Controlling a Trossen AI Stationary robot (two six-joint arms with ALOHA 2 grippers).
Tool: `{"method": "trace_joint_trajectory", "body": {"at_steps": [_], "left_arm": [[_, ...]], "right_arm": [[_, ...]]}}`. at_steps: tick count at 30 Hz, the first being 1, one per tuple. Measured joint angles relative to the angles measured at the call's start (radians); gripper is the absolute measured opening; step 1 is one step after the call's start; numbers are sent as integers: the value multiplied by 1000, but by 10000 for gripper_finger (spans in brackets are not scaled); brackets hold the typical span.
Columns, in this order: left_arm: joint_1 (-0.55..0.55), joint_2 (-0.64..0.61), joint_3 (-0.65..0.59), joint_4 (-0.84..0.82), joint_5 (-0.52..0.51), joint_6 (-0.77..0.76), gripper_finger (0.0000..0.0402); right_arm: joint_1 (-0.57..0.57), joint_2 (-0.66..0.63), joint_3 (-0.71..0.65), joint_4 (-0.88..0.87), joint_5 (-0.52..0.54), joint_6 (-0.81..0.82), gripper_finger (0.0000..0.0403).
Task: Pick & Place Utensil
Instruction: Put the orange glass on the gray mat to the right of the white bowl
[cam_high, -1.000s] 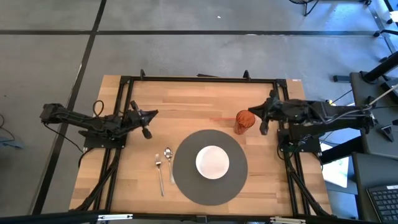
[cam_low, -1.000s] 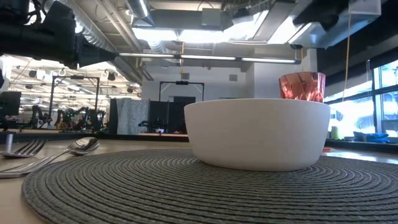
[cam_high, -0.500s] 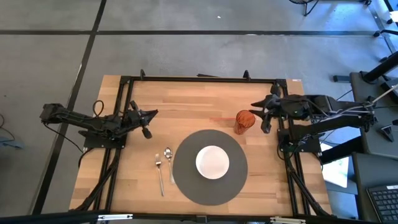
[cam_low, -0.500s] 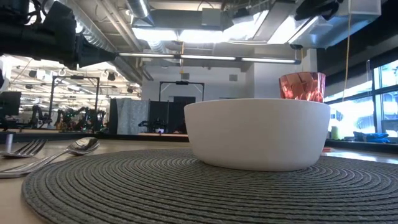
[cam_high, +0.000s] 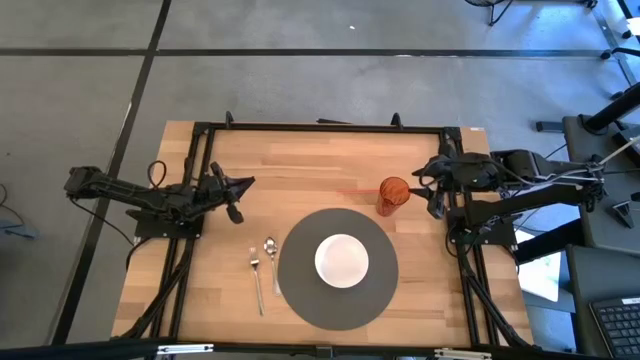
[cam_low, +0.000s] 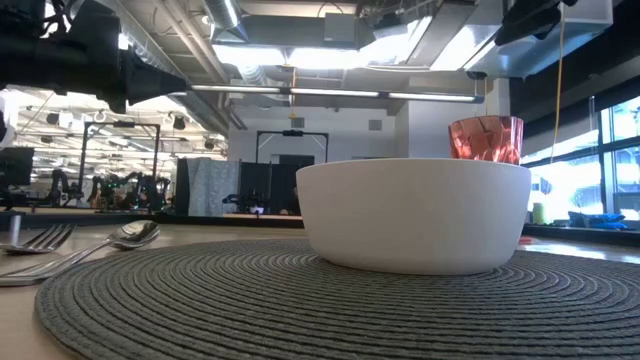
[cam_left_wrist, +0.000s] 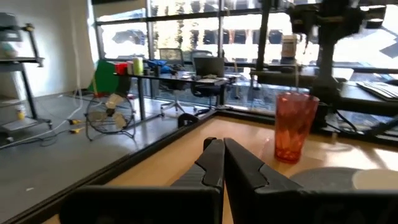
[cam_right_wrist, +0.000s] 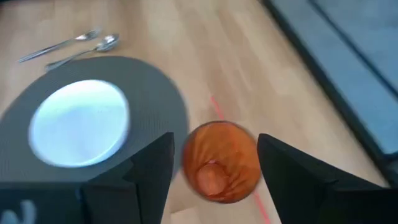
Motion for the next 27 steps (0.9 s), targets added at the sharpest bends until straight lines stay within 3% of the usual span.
{"method": "trace_joint_trajectory", "body": {"at_steps": [18, 27], "left_arm": [[1, 0, 0, 13, -27, -16, 4], [1, 0, 0, 23, -27, -31, 8]], "right_arm": [[0, 25, 0, -43, -3, -3, 230], [-35, 185, 0, -64, -5, -112, 230]]}}
